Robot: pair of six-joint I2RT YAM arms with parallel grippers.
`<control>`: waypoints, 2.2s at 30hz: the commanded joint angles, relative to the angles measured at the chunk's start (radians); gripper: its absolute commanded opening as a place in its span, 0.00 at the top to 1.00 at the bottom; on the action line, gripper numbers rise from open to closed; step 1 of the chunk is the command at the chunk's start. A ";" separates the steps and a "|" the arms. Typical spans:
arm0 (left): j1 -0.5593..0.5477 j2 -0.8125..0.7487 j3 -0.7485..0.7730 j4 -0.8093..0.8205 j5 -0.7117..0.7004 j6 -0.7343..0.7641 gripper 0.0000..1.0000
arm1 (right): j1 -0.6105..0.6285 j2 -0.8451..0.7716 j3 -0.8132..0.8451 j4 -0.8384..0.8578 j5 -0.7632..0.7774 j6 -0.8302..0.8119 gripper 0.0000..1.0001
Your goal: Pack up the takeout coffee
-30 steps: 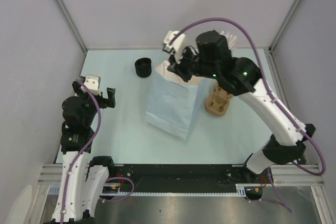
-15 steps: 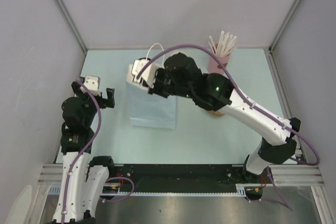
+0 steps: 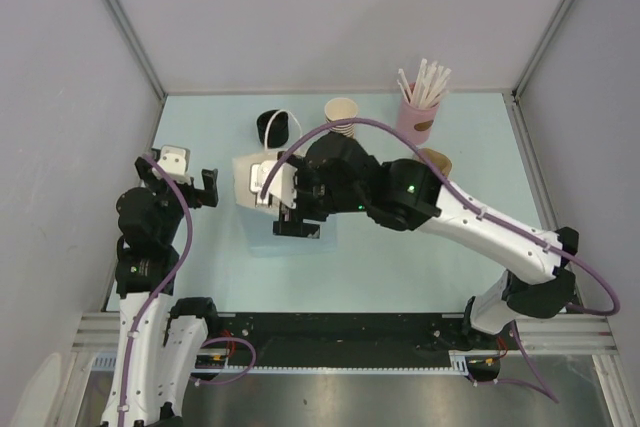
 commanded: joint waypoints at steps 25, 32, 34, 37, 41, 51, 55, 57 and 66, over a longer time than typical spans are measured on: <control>0.013 0.004 -0.001 0.019 0.029 0.006 0.00 | -0.885 -0.357 -0.499 0.013 -0.307 -0.135 0.08; 0.014 0.001 -0.003 0.019 0.032 0.007 0.00 | -1.015 -0.181 -0.499 -0.100 -0.398 -0.304 0.13; 0.014 0.004 -0.003 0.019 0.033 0.009 0.00 | -1.035 -0.142 -0.499 -0.080 -0.418 -0.314 0.16; 0.016 0.004 -0.004 0.019 0.038 0.009 0.00 | -1.058 -0.090 -0.499 -0.035 -0.436 -0.311 0.17; 0.016 0.009 -0.006 0.019 0.041 0.012 0.00 | -1.055 -0.044 -0.499 0.020 -0.428 -0.308 0.18; 0.017 0.007 -0.011 0.019 0.053 0.015 0.00 | -1.057 0.120 -0.499 0.104 -0.366 -0.332 0.18; 0.019 0.012 -0.014 0.020 0.058 0.015 0.00 | -1.058 0.152 -0.499 0.130 -0.352 -0.318 0.18; 0.017 0.012 -0.014 0.020 0.056 0.016 0.01 | -1.060 0.157 -0.499 0.143 -0.349 -0.318 0.18; 0.017 0.009 -0.014 0.020 0.056 0.018 0.00 | -1.087 0.188 -0.499 0.104 -0.372 -0.349 0.23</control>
